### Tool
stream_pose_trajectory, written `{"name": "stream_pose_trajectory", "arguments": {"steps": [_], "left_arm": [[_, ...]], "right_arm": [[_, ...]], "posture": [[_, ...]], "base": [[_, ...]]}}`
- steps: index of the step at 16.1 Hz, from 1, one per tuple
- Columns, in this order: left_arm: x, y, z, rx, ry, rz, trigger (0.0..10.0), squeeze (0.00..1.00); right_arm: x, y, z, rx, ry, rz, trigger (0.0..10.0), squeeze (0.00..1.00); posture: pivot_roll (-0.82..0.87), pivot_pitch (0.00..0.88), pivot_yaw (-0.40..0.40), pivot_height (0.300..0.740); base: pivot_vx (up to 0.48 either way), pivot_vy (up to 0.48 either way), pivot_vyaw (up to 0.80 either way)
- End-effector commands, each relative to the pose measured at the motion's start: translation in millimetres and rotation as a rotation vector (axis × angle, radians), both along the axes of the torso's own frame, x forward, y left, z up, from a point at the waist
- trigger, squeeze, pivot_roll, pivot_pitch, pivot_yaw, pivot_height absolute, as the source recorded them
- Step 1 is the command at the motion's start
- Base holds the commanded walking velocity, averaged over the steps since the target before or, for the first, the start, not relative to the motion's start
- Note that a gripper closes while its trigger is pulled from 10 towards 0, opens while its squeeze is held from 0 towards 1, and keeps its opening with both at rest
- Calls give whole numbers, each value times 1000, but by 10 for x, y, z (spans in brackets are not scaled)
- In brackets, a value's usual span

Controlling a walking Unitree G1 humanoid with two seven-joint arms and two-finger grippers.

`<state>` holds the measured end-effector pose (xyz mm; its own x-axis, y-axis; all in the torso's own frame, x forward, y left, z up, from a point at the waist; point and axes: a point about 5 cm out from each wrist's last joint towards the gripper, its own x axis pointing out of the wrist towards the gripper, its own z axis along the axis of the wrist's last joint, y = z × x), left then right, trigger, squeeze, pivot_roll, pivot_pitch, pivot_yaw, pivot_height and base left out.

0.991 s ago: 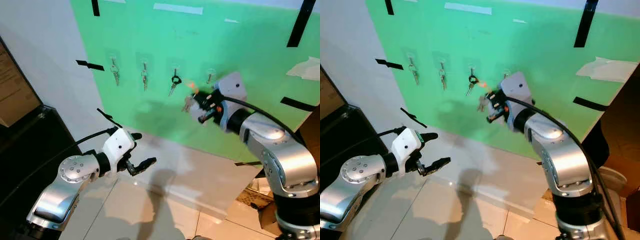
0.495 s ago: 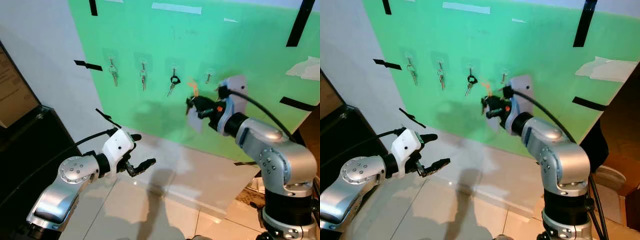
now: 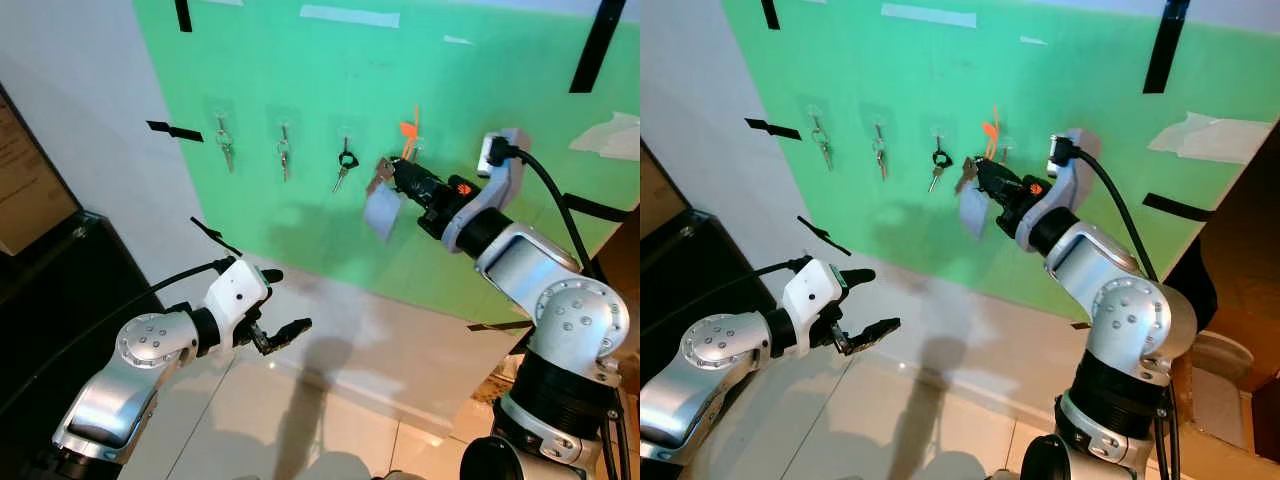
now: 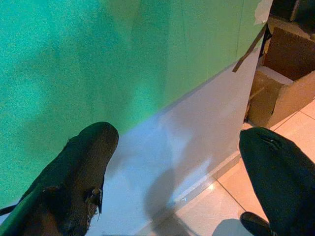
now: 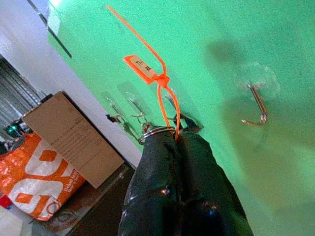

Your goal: Hang keys on a hook

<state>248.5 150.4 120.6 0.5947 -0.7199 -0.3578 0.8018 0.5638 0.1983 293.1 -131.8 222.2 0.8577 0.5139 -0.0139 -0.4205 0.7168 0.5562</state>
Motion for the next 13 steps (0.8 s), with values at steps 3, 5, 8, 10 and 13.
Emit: {"name": "stream_pose_trajectory", "arguments": {"steps": [3, 5, 8, 10, 13], "left_arm": [[-2, 35, 4, 7, -1, 1, 10000, 0], [-7, 33, 1, 8, 0, -2, 10000, 0], [-16, 35, -2, 9, 1, -1, 10000, 0], [-16, 34, -1, 9, 2, -2, 10000, 0], [-7, 29, 3, 10, 2, -6, 10000, 0]], "right_arm": [[12, -43, -79, -569, -113, -85, 10000, 0], [15, -13, -113, -816, -210, -109, 10000, 0], [2, 45, -71, -954, -277, -165, 10000, 0], [7, 35, -75, -1150, -343, -195, 10000, 0], [18, 22, -92, -1218, -347, -218, 10000, 0]], "posture": [[-44, 0, 31, 740], [-42, 0, 28, 740], [-40, 0, 27, 740], [-41, 0, 29, 740], [-42, 0, 34, 740]], "base": [[0, 0, 0], [0, 0, 0], [0, 0, 0], [0, 0, 0], [0, 0, 0]]}}
